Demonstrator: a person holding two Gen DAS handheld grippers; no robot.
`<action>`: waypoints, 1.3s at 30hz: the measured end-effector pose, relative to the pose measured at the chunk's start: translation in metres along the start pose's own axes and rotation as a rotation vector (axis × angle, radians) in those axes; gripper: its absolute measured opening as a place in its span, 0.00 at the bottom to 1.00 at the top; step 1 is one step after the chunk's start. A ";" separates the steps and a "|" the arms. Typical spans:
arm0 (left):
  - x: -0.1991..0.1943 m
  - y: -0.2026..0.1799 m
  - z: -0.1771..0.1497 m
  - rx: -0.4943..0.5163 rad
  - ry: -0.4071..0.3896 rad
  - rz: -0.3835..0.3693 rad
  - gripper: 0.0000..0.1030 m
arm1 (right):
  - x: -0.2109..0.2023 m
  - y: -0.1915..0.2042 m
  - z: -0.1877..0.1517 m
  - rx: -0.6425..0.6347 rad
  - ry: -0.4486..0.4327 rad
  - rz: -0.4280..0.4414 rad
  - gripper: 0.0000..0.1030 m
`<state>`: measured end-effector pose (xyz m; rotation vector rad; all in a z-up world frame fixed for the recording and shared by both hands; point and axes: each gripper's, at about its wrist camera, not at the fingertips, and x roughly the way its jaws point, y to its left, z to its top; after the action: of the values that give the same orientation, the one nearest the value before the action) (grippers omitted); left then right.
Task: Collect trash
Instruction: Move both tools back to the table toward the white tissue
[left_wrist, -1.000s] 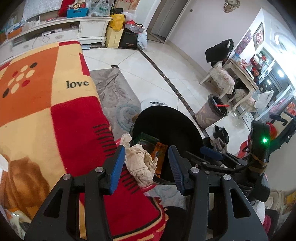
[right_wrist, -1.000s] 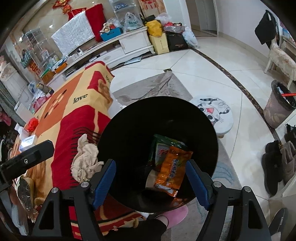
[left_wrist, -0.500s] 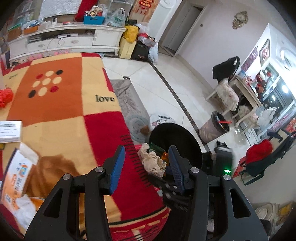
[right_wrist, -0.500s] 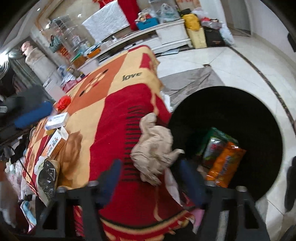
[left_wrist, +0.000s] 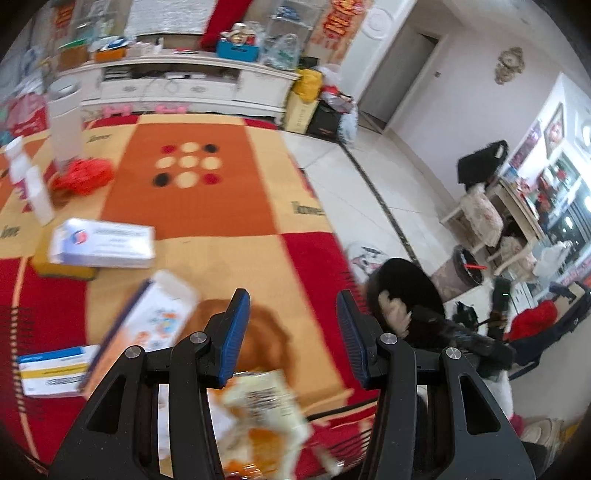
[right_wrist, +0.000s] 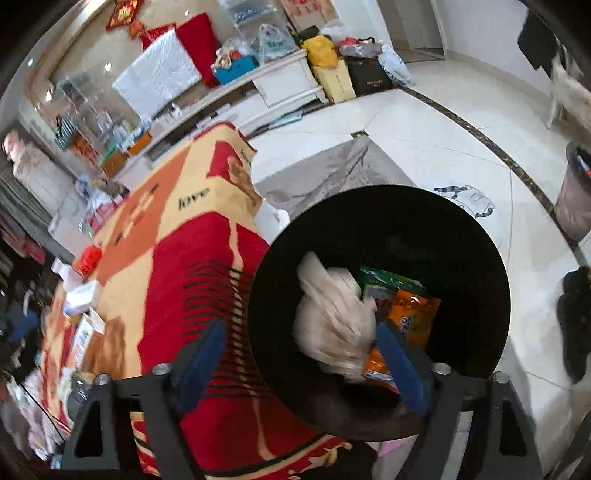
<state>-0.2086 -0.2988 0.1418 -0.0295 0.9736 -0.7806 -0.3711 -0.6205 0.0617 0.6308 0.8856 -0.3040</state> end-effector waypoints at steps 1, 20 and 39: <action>-0.003 0.011 -0.002 -0.009 0.002 0.015 0.46 | -0.002 0.002 0.000 -0.004 -0.007 -0.008 0.80; -0.041 0.119 -0.056 -0.096 0.059 0.129 0.46 | 0.008 0.142 -0.033 -0.277 0.082 0.163 0.80; 0.005 0.070 -0.080 0.076 0.185 -0.027 0.39 | 0.004 0.192 -0.071 -0.355 0.171 0.262 0.80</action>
<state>-0.2259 -0.2256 0.0661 0.0978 1.1197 -0.8554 -0.3177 -0.4265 0.0988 0.4390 0.9795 0.1446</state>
